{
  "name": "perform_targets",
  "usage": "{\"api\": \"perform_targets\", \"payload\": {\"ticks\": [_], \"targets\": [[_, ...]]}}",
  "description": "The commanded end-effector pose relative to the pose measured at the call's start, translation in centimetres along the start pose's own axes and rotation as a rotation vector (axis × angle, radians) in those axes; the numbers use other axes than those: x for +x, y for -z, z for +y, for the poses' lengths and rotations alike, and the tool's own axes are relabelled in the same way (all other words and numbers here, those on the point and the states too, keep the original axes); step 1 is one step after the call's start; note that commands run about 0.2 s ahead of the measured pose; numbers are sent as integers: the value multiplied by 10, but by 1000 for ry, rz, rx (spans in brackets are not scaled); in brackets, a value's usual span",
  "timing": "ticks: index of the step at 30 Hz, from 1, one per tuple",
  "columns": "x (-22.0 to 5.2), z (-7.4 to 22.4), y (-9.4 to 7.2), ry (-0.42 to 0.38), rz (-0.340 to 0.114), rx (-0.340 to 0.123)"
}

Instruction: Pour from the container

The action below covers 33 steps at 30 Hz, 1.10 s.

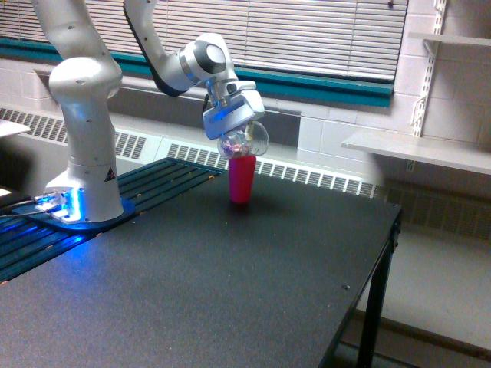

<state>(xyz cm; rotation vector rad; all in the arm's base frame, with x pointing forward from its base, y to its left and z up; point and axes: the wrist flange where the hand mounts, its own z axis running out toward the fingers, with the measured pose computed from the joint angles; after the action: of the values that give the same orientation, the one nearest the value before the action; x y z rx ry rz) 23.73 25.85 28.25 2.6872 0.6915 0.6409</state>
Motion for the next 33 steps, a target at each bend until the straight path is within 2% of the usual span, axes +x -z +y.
{"api": "perform_targets", "payload": {"ticks": [1,20,33], "targets": [[1,-9,1,49,-14,-4],[16,-16,-2,93,-32,-16],[24,-18,9,104,-17,-7]]}}
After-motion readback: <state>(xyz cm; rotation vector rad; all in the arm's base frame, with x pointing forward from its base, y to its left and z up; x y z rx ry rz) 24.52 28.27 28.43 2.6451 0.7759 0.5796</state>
